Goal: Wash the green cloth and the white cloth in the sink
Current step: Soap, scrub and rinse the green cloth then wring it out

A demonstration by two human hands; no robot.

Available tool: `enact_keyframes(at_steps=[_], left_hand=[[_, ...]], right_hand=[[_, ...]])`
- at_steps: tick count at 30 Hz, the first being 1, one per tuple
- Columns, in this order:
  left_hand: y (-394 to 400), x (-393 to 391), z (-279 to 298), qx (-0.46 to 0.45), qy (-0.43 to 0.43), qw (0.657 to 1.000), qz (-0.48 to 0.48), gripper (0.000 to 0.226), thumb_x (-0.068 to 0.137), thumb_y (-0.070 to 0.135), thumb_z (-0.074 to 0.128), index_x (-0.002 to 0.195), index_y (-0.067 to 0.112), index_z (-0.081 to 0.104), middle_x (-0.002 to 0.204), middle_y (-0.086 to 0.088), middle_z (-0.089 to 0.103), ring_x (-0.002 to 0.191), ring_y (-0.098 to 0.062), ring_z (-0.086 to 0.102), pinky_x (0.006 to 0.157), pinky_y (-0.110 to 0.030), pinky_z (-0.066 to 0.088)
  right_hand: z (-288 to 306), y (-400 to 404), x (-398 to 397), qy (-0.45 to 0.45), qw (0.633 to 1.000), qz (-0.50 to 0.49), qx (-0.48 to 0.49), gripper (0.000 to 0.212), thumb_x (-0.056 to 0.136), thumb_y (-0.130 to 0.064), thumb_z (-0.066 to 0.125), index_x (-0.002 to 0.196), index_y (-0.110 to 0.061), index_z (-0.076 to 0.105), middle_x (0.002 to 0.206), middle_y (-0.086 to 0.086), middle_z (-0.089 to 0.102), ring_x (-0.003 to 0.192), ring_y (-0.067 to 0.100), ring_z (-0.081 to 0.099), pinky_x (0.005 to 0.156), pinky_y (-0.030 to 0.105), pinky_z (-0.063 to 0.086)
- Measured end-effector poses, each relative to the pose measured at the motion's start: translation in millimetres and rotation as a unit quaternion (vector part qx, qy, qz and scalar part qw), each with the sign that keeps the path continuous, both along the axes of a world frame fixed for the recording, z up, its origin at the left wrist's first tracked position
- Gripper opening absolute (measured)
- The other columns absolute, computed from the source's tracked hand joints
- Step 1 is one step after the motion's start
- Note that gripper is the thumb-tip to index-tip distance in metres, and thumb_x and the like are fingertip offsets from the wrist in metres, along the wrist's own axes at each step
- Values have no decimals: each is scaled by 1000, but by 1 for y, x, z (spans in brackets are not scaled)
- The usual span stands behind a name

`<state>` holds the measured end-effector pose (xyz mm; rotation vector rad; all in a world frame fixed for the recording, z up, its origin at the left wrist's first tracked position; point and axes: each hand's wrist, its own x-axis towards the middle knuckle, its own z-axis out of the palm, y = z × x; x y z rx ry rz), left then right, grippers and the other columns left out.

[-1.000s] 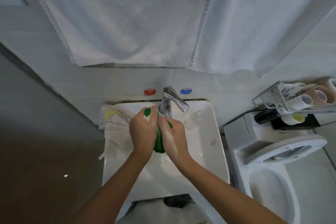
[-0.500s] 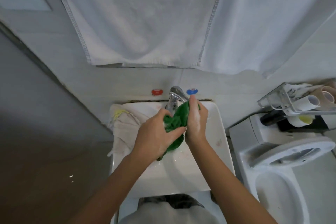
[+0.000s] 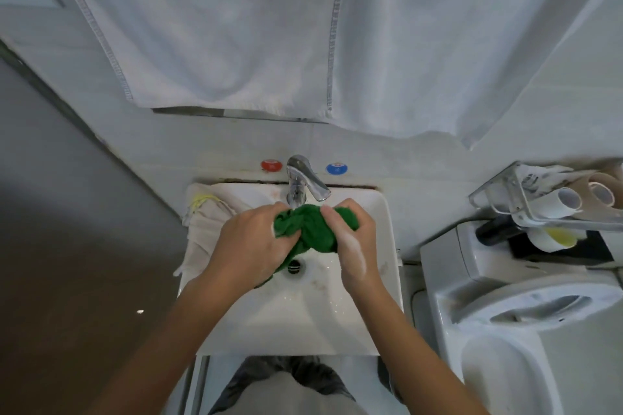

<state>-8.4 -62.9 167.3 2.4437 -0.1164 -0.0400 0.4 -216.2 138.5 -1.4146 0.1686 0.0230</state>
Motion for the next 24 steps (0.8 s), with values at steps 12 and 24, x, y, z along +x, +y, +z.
enact_keyframes(at_steps=[12,24], left_hand=[[-31,-16,-13,-106,-20,989,101,28,85,28,49,58,28,40,51,8,46,49,-12,46,49,-26,31],[-14,-12,-42,-199,52,971,118,29,87,23,53,59,21,48,51,1,50,52,-21,48,53,-35,39]], right_hand=[[-5,34,18,43,998,-14,-54,45,99,-16,50,55,-17,43,53,-3,41,53,10,40,55,30,34],[-24,56,19,113,989,-40,-87,55,100,-24,48,45,-29,45,48,-12,42,54,11,40,60,31,35]])
